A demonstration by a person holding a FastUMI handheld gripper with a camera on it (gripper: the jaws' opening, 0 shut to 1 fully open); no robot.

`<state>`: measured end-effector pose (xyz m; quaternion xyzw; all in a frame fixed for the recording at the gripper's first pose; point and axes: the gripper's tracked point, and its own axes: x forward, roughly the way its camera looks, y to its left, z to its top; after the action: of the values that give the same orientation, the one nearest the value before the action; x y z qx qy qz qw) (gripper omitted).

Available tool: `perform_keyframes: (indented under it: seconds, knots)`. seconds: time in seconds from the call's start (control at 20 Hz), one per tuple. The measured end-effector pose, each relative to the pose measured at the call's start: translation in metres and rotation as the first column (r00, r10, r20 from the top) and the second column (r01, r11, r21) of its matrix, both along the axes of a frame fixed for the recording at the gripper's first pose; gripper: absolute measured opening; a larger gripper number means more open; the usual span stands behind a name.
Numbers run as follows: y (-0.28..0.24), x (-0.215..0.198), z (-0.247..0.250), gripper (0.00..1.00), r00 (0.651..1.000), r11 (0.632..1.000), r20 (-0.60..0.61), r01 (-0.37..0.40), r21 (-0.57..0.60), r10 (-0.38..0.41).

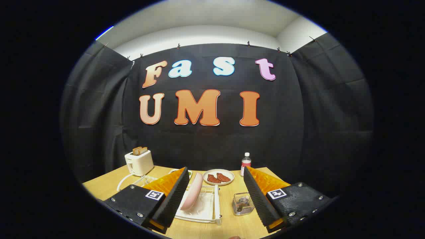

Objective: Take the plate from the dish rack, then take the spoon from the basket and place it into the plate.

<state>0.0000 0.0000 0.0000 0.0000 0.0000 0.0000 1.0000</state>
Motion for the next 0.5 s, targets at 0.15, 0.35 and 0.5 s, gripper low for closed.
perform_keyframes:
  seconds: [0.15, 0.35, 0.5]
  knots:
    - [0.0, -0.002, 0.005, 0.98, 0.999, 0.999, -0.017, 0.046, 0.02, -0.046]
    - [-0.01, 0.011, 0.025, 0.98, 0.993, 0.992, 0.011, 0.117, 0.039, -0.117]
    - [-0.007, 0.02, 0.031, 0.97, 0.988, 0.983, 0.007, 0.153, 0.099, -0.155]
